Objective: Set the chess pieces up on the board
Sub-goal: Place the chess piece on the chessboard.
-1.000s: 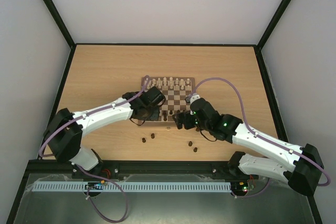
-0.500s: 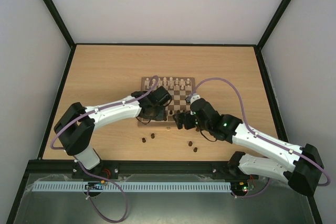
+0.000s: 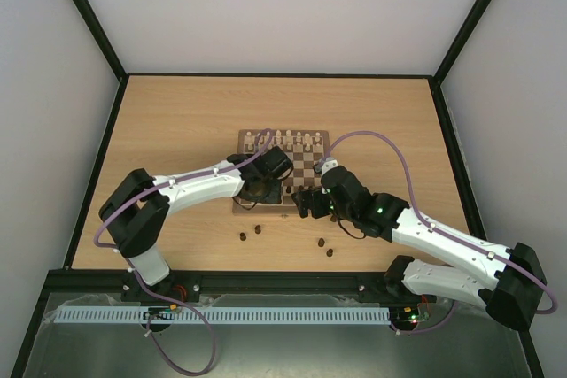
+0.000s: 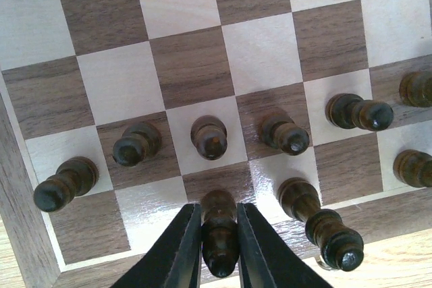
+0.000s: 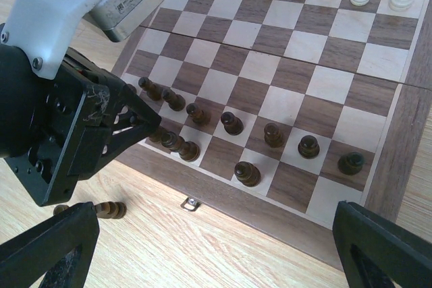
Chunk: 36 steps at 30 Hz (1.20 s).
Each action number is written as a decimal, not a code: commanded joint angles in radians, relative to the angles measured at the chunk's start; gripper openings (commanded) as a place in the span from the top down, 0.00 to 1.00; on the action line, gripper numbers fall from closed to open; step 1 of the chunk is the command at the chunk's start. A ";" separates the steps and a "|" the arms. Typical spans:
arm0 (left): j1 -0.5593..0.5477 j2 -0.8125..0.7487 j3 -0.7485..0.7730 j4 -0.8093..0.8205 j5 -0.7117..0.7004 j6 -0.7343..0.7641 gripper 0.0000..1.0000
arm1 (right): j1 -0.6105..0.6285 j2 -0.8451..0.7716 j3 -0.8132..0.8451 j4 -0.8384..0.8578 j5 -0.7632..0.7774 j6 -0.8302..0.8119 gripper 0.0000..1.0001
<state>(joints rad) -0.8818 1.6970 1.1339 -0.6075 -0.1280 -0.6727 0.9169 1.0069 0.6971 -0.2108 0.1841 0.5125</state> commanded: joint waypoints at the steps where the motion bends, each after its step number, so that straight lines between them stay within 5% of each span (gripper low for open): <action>1: -0.006 0.017 0.031 0.000 0.002 0.014 0.80 | 0.005 -0.004 -0.009 -0.010 0.011 0.001 0.04; 14: -0.012 -0.032 0.038 -0.023 0.022 -0.003 0.71 | 0.005 -0.002 -0.008 -0.009 0.008 0.001 0.04; 26: -0.052 -0.228 -0.002 -0.053 0.024 -0.060 0.67 | 0.006 0.012 -0.010 -0.009 0.038 0.006 0.04; 36: -0.073 -0.564 -0.290 0.095 -0.012 -0.102 0.41 | 0.006 0.043 -0.011 -0.006 0.080 0.012 0.03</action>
<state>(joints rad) -0.9340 1.2411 0.9783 -0.5758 -0.1253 -0.7433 0.9169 1.0359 0.6971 -0.2104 0.2195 0.5163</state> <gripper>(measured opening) 0.536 0.970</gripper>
